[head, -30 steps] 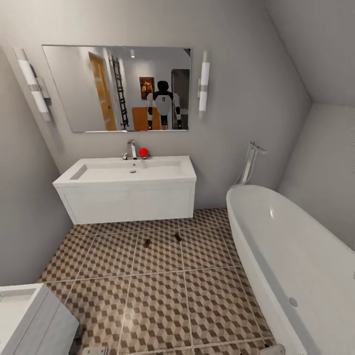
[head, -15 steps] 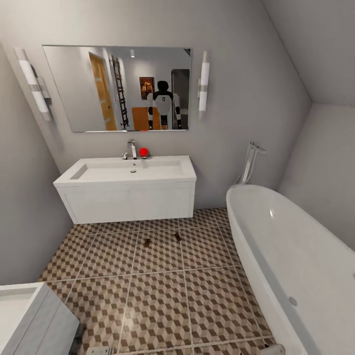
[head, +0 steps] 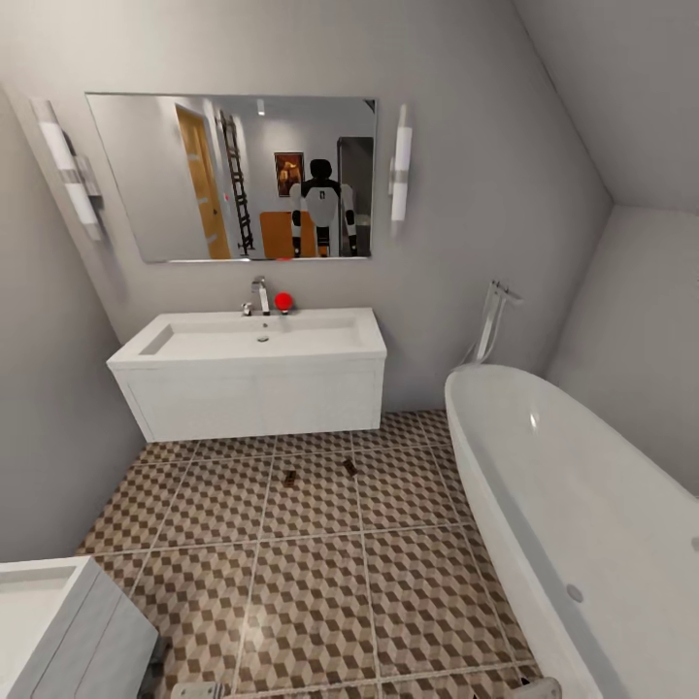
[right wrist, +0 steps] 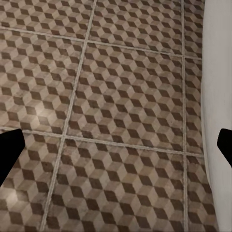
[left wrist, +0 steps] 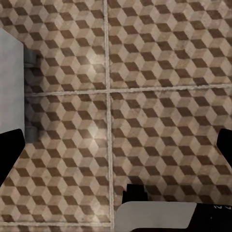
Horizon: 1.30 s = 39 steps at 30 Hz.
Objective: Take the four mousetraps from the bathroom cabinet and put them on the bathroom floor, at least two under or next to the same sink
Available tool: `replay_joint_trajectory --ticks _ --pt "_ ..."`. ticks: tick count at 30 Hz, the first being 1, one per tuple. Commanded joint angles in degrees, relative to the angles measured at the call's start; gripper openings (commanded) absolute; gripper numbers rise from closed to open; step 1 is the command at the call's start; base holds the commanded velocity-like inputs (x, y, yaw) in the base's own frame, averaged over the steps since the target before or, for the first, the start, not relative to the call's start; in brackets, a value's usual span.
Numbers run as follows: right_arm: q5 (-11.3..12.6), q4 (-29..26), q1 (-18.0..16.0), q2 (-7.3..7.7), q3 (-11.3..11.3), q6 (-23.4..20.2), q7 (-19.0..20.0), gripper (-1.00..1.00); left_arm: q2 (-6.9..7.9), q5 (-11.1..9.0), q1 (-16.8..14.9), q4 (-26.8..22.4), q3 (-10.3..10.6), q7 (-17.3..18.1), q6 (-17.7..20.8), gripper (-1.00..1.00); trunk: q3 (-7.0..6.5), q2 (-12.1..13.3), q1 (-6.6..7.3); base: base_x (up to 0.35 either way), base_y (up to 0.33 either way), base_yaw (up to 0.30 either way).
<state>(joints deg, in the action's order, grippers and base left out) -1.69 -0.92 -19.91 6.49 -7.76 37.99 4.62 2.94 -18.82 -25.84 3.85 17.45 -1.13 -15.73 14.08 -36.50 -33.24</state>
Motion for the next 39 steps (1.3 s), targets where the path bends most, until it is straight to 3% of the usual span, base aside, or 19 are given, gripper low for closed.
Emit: replay_joint_trajectory --ticks 1,34,39 --pt "-0.15 0.04 -0.05 0.02 -0.06 0.12 0.04 1.00 -0.04 -0.25 -0.09 0.21 0.48 -0.10 -0.35 1.00 -0.10 0.35 0.21 0.000 0.000 0.000" --pt "-0.15 0.04 -0.05 0.02 -0.06 0.06 0.04 1.00 -0.04 -0.25 -0.09 0.27 0.48 -0.10 -0.35 1.00 -6.03 13.58 7.46 0.000 0.000 0.000" --pt "-0.15 0.04 -0.05 0.02 -0.06 0.06 0.04 1.00 -0.04 -0.25 -0.09 0.28 0.48 -0.10 -0.35 1.00 -6.03 13.58 7.46 0.000 0.000 0.000"
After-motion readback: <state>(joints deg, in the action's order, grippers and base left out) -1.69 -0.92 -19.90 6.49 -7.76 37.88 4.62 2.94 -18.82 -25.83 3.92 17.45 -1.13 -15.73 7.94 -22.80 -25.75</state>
